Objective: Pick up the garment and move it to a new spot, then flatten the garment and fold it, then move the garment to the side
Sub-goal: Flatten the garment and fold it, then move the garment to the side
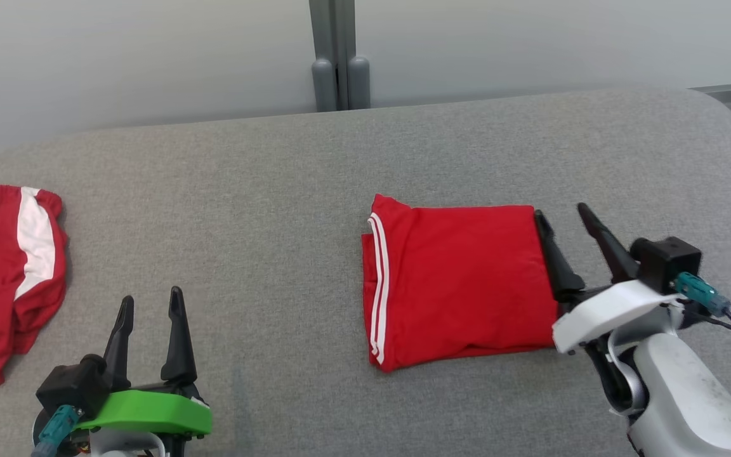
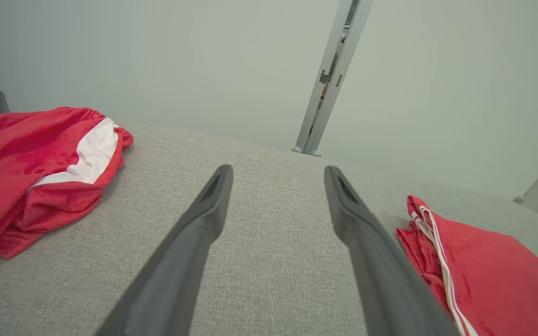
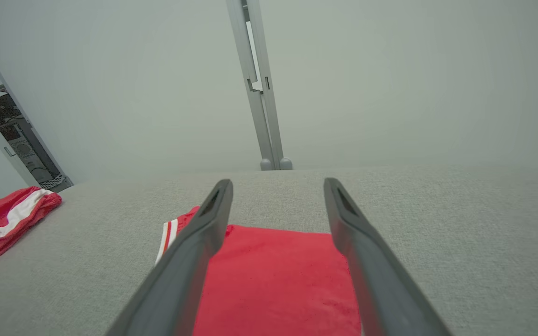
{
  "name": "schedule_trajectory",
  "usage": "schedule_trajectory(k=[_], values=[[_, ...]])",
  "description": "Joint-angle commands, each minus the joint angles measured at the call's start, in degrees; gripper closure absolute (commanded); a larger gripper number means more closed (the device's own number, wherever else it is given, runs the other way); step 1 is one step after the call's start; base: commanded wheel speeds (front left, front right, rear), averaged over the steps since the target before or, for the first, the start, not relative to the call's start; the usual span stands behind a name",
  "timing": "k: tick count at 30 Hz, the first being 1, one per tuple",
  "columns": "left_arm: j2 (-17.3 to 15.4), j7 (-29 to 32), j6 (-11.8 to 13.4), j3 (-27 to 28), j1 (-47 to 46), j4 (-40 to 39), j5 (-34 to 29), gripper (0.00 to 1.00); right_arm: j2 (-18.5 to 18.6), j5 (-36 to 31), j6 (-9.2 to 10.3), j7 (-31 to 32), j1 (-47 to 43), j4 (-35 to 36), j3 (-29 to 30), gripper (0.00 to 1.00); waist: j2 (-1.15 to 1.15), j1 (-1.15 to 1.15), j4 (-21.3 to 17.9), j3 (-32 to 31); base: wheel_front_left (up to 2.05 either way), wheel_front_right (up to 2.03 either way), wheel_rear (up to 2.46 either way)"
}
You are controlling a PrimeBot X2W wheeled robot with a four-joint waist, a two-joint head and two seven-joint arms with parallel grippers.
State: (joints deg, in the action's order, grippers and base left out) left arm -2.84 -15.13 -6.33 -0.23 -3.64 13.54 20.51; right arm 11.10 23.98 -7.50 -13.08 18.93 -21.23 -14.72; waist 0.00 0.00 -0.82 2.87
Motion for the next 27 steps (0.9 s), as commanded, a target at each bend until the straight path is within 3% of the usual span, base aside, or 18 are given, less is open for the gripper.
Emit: schedule_trajectory(k=[1, 8, 17, 27], values=[[-0.1, 0.0, 0.3, 0.2, 1.2, -0.2, -0.5, 0.00, 0.1, -1.8, 0.02, 0.8, -1.9, 1.4, 2.5, 0.00, 0.00, 0.00, -1.4, -1.4, 0.00, 0.00, 0.00], [-0.1, 0.0, 0.6, 0.5, 2.3, -0.4, -0.8, 0.00, 0.4, -5.7, 0.02, 4.6, -7.5, 6.1, 9.9, 0.00, 0.00, 0.00, -2.4, -2.9, 0.00, 0.00, 0.00], [-0.1, 0.0, 0.1, 0.2, 4.4, -1.5, -1.2, 0.00, 1.3, -5.6, 0.02, 5.0, -10.9, 6.5, 10.5, 0.00, 0.00, 0.00, -2.5, -3.9, 0.00, 0.00, 0.00], [-0.1, 0.0, 1.0, -0.2, 6.7, -2.8, -1.1, 0.00, -0.1, -5.4, 0.02, 5.3, -13.0, 6.6, 12.3, 0.00, 0.00, 0.00, -2.2, -4.6, 0.00, 0.00, 0.00]])
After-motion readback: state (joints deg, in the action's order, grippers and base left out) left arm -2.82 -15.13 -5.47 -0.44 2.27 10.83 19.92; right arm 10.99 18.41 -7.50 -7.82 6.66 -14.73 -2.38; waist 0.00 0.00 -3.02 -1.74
